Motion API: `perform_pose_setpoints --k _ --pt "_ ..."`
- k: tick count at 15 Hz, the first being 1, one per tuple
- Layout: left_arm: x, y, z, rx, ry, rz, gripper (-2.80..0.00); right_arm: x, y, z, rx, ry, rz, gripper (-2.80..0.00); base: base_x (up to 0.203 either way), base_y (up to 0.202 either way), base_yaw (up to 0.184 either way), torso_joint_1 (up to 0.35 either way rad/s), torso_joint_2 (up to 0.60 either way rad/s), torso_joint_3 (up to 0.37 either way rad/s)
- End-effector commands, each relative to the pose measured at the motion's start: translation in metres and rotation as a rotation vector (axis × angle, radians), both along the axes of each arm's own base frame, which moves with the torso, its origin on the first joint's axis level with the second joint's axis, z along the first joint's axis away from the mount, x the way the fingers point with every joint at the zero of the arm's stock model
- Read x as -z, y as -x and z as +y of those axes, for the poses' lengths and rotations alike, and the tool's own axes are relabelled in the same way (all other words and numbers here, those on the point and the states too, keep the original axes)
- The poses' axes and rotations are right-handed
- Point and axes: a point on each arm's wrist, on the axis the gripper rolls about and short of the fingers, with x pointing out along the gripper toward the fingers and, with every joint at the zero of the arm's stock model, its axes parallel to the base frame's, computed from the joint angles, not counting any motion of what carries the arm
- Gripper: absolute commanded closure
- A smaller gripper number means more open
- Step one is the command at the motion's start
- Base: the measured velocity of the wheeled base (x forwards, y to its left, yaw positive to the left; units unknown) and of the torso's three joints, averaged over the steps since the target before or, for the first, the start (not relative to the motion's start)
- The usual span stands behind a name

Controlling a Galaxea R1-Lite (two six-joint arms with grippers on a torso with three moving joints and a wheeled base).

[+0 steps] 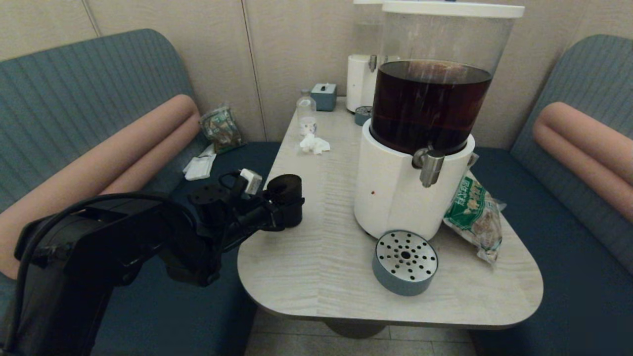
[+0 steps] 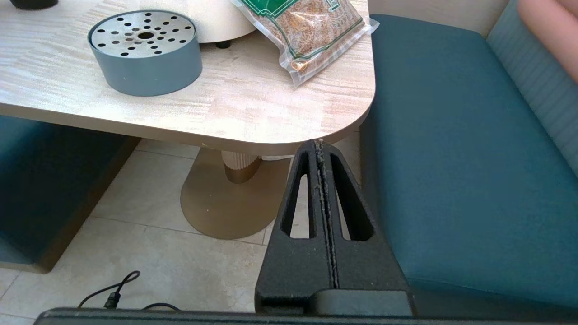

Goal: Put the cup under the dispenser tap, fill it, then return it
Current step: Place the cup next to the water dispenser

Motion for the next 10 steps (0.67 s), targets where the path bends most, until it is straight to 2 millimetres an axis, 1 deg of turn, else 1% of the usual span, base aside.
perform_pose_setpoints --k 1,4,6,9,10 --pt "0.000 0.000 0.000 0.004 0.002 -0.009 -2.80 0.000 0.000 0.000 -0.001 0.001 0.001 0.00 0.000 0.000 0.000 0.000 0.00 0.000" --pt "-0.005 0.003 0.001 0.006 0.002 -0.017 -2.80 0.000 0.000 0.000 -0.001 0.001 0.001 0.00 0.000 0.000 0.000 0.000 0.00 0.000" --pt "-0.010 0.010 0.002 0.008 0.002 -0.014 -2.80 0.000 0.000 0.000 -0.001 0.001 0.001 0.00 0.000 0.000 0.000 0.000 0.00 0.000" --pt "-0.022 0.026 0.004 0.009 -0.001 -0.001 -2.80 0.000 0.000 0.000 -0.001 0.001 0.001 0.00 0.000 0.000 0.000 0.000 0.00 0.000" --pt "-0.023 0.032 0.006 0.011 -0.004 0.011 -2.80 0.000 0.000 0.000 -0.001 0.001 0.001 0.00 0.000 0.000 0.000 0.000 0.00 0.000"
